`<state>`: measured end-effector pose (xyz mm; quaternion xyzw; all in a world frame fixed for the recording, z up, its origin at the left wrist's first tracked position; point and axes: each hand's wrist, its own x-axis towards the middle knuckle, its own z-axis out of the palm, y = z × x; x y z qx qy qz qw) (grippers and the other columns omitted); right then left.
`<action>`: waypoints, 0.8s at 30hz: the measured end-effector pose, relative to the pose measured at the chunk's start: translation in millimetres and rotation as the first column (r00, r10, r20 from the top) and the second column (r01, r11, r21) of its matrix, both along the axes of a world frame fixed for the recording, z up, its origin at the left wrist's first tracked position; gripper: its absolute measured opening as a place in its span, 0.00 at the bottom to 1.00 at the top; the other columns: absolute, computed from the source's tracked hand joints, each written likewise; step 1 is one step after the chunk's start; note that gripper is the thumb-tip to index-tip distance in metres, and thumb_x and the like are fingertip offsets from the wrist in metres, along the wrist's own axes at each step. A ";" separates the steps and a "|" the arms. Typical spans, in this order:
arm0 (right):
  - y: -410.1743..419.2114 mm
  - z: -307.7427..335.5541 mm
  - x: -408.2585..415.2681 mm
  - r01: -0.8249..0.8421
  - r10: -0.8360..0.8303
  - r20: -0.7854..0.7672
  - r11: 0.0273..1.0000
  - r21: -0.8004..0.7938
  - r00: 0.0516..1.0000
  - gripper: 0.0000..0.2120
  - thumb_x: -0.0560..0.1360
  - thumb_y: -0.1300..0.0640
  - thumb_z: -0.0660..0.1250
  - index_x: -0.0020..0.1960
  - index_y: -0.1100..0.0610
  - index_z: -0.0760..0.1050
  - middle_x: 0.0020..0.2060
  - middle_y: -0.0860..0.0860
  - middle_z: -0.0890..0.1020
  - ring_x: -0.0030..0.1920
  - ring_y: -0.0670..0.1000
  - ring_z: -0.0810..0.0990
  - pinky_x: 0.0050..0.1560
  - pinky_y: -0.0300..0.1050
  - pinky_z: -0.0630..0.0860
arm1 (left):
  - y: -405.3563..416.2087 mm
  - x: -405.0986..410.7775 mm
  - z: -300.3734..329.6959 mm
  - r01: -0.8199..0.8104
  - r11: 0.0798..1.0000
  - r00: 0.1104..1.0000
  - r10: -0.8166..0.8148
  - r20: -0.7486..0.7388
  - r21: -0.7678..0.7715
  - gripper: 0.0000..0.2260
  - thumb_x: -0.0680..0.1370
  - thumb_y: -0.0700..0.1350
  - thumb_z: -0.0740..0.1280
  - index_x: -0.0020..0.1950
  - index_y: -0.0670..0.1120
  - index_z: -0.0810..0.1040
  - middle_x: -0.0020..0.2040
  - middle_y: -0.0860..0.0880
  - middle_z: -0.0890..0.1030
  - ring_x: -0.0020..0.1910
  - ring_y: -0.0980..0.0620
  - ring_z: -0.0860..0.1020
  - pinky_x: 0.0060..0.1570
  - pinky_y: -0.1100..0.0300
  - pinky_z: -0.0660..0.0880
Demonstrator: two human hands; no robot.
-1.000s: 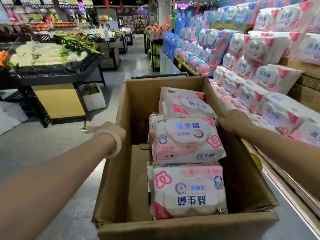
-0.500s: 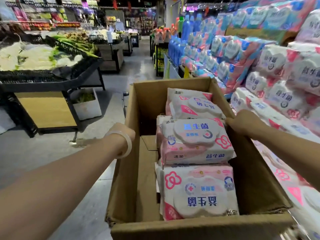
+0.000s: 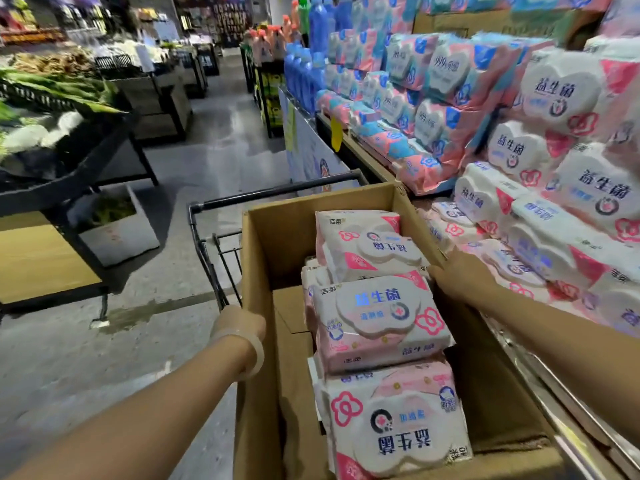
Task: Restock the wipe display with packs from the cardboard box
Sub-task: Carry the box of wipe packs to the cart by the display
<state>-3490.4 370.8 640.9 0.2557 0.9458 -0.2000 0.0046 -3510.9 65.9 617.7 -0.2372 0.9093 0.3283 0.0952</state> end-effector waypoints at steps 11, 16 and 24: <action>-1.3 -86.7 -12.8 -0.055 0.048 0.158 0.998 0.041 0.986 0.24 0.80 0.51 0.57 0.27 0.56 0.60 0.27 0.53 0.68 0.37 0.56 0.72 0.31 0.45 0.60 | -4.1 -8.3 -65.7 -0.004 0.998 0.995 -0.002 0.101 0.056 0.13 0.74 0.33 0.61 0.31 0.43 0.66 0.28 0.45 0.68 0.26 0.49 0.66 0.25 0.61 0.59; 5.7 -97.2 -23.8 -0.086 0.080 0.118 0.995 0.044 0.990 0.25 0.80 0.52 0.58 0.25 0.57 0.61 0.24 0.52 0.66 0.30 0.54 0.69 0.31 0.44 0.60 | 1.2 -13.8 -67.9 -0.001 1.000 0.996 -0.001 0.087 0.020 0.14 0.74 0.32 0.60 0.30 0.43 0.64 0.27 0.46 0.65 0.25 0.49 0.63 0.24 0.61 0.57; 28.0 -80.9 -38.9 -0.127 0.117 0.083 0.984 0.127 0.990 0.25 0.79 0.51 0.60 0.26 0.58 0.62 0.32 0.60 0.78 0.41 0.62 0.77 0.39 0.45 0.65 | 11.9 -10.8 -75.0 -0.051 0.995 0.994 0.042 0.101 0.089 0.11 0.73 0.33 0.60 0.32 0.43 0.68 0.29 0.46 0.69 0.28 0.48 0.68 0.26 0.62 0.61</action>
